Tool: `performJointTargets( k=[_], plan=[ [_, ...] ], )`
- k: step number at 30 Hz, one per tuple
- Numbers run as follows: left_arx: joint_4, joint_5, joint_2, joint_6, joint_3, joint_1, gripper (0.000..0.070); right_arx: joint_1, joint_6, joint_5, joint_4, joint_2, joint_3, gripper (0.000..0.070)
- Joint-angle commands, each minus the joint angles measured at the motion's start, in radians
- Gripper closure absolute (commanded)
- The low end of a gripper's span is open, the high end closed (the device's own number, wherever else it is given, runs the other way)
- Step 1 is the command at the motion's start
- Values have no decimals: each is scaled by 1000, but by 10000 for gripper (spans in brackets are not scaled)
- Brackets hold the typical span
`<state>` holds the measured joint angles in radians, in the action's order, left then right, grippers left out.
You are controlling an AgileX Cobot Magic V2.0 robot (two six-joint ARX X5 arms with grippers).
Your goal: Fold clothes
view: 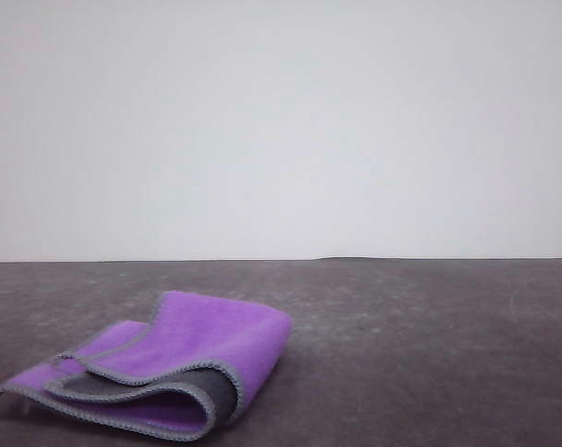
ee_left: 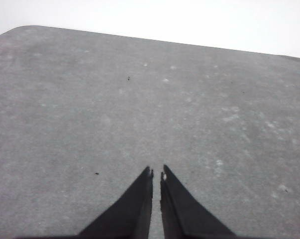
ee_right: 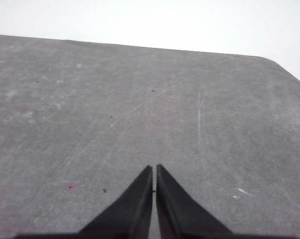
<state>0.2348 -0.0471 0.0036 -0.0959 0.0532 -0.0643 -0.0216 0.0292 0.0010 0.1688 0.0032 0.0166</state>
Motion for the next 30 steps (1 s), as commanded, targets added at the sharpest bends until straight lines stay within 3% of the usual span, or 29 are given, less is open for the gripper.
performJointTargets(
  k=[1, 30],
  plan=[
    [8, 5, 0, 0, -19, 0, 683, -2, -11, 0, -11, 0, -5, 693],
    [8, 5, 0, 0, -19, 0, 683, -2, -11, 0, -11, 0, -5, 693]
  ],
)
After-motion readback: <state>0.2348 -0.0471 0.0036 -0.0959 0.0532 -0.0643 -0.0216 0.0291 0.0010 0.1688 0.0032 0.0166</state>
